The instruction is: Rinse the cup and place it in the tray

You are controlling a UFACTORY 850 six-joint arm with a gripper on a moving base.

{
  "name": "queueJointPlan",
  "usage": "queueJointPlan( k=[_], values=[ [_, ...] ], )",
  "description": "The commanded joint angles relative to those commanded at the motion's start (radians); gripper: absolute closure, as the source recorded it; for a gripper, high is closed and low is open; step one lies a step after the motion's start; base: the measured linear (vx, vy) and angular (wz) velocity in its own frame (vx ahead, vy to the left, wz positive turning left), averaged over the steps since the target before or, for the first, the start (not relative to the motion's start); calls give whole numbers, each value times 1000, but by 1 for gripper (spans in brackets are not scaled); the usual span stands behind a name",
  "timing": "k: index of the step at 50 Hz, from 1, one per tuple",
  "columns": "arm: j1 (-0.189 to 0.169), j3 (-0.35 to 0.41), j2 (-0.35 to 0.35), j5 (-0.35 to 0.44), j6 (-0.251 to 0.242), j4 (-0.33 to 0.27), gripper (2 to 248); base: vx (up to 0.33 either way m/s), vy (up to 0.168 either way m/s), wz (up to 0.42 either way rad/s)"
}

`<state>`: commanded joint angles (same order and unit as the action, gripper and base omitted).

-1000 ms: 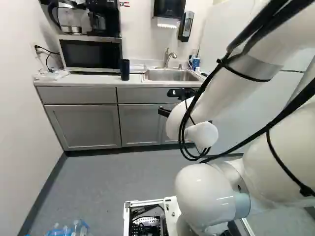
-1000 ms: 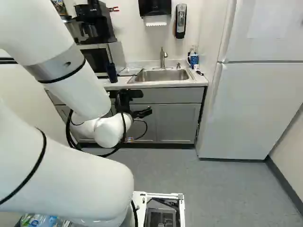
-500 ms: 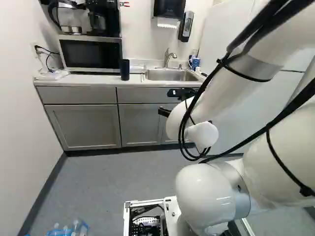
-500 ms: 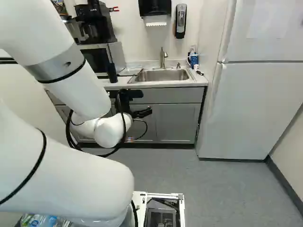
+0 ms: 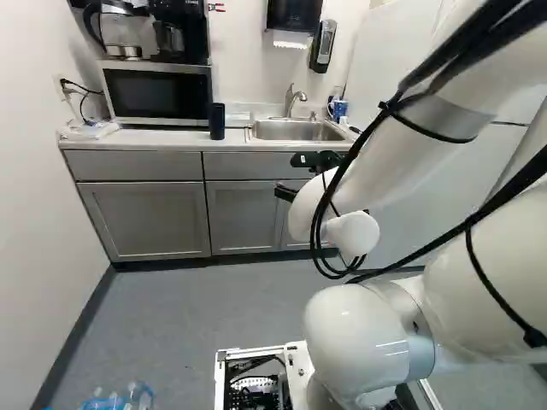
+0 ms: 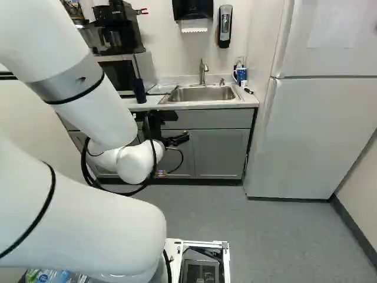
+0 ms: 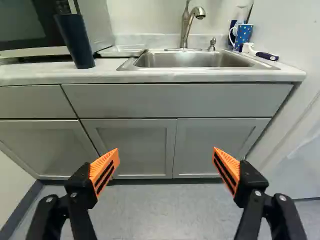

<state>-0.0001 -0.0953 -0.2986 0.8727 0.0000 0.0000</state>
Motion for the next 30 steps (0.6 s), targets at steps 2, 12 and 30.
queueJointPlan(
  k=[2, 12, 30],
  values=[
    [0, -5, 0, 0, 0, 0, 3, 0, 0, 0],
    [-4, -34, 4, 0, 0, 0, 3, 0, 0, 0],
    [-8, -82, 8, 0, 0, 0, 3, 0, 0, 0]
  ],
)
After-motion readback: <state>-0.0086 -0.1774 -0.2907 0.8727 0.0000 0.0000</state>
